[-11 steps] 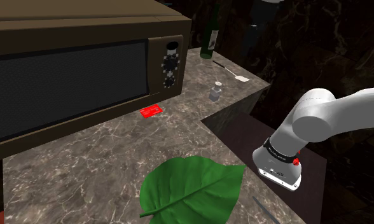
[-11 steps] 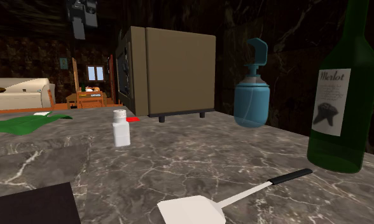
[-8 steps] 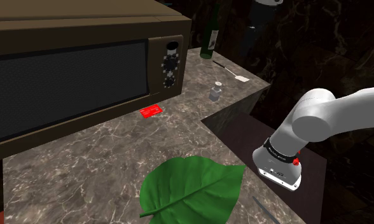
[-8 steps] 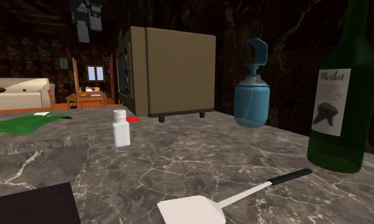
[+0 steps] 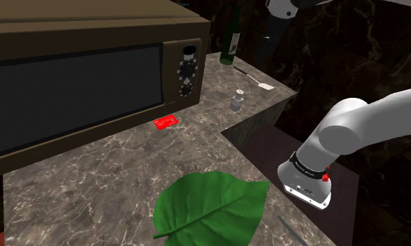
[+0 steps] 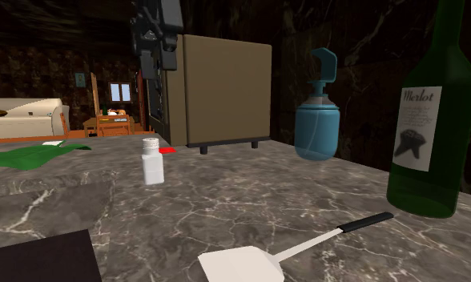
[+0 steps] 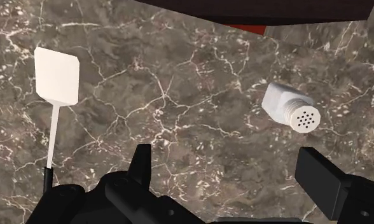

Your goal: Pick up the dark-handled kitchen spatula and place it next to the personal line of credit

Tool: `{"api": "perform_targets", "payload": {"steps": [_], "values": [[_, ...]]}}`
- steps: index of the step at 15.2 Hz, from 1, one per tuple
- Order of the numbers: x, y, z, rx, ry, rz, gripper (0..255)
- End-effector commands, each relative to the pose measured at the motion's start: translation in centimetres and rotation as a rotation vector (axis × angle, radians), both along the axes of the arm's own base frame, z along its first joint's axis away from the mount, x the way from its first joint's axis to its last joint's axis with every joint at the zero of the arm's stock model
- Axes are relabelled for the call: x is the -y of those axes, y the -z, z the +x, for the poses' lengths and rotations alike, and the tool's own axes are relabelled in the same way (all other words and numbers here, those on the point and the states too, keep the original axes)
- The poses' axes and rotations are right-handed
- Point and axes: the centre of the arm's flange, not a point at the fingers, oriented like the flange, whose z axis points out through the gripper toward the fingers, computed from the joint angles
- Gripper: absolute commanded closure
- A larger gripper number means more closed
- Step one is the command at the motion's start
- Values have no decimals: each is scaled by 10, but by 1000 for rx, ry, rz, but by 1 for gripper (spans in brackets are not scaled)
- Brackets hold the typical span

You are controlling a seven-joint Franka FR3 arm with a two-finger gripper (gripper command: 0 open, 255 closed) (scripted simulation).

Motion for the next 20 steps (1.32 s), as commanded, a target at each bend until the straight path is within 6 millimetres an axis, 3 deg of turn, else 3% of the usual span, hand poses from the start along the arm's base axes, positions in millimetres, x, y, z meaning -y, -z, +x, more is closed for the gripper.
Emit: {"api": "perform_targets", "payload": {"steps": [1,20], "values": [[20,15,11,5,20,5,0],[224,145,90,44,205,57,0]]}}
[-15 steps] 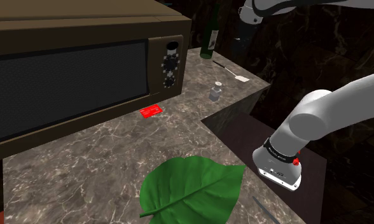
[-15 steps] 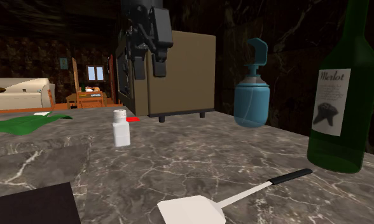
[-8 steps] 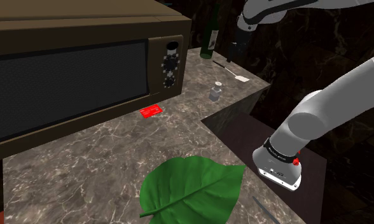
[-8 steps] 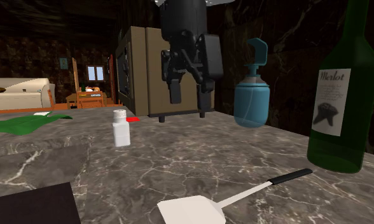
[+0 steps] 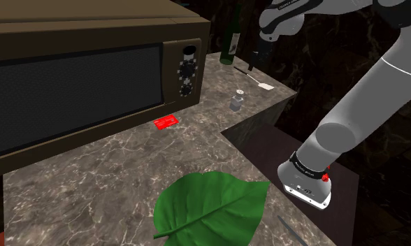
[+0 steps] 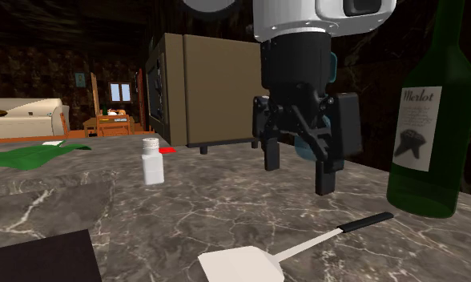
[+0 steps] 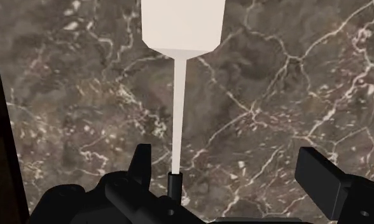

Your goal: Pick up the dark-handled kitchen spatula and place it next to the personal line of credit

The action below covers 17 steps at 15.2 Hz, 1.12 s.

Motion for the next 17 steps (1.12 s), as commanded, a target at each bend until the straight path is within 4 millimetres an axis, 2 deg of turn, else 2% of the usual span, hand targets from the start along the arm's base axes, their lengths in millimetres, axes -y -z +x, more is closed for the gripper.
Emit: {"api": "perform_targets", "payload": {"steps": [1,2,10,17], "values": [[25,16,9,5,20,4,0],[32,20,11,6,26,6,0],[33,60,13,6,26,6,0],[33,60,13,6,26,6,0]]}}
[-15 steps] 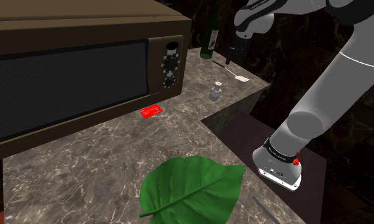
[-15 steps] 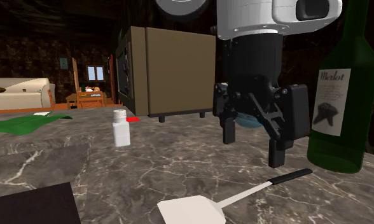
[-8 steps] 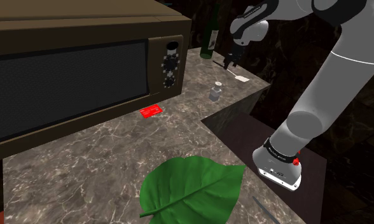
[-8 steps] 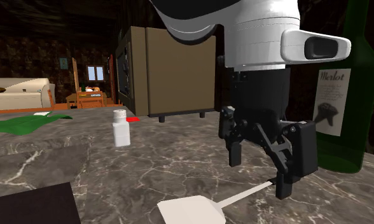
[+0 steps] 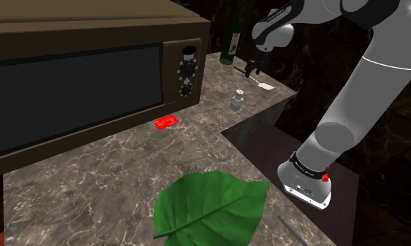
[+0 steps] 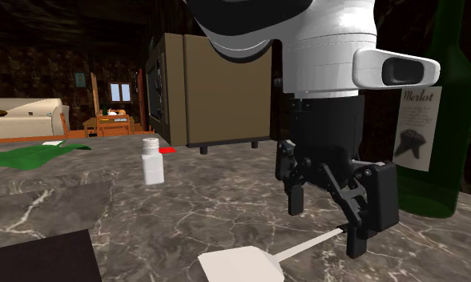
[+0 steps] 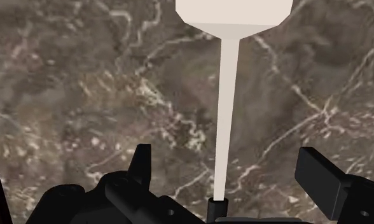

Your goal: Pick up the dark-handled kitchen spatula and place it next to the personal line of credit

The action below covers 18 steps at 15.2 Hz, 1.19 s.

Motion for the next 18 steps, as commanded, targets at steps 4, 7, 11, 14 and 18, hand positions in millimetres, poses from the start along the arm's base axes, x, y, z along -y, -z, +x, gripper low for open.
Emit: {"api": "perform_targets", "payload": {"steps": [4,7,11,14,18], "values": [[0,0,0,0,0,0,255],[0,0,0,0,0,0,255],[0,-5,0,0,0,0,255],[0,-21,0,0,0,0,255],[0,-42,0,0,0,0,255]]}}
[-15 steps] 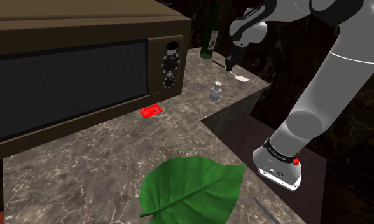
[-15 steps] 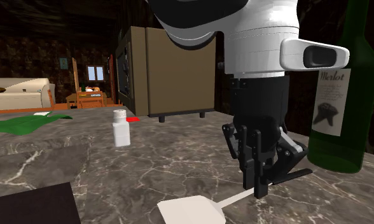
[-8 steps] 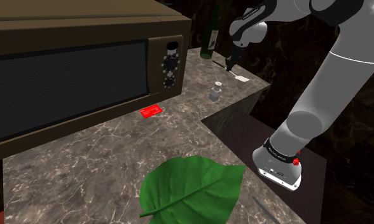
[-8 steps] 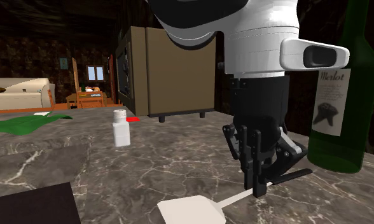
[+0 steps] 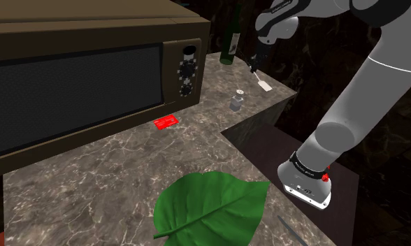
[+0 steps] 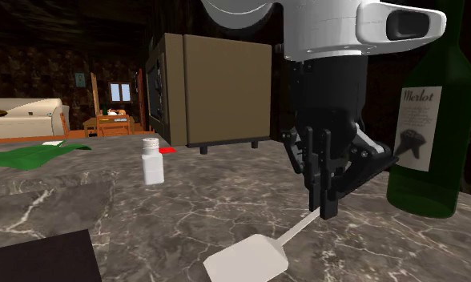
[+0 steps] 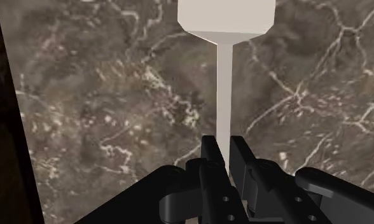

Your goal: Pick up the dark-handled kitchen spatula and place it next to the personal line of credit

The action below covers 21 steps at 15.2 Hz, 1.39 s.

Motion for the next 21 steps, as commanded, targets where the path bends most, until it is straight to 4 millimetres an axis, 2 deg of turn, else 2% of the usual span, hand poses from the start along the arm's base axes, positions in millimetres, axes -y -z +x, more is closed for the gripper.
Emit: {"api": "perform_targets", "payload": {"steps": [1,8,21], "values": [[1,-11,-1,0,0,0,255],[1,-47,-1,0,0,0,255],[-169,-47,23,0,0,0,255]]}}
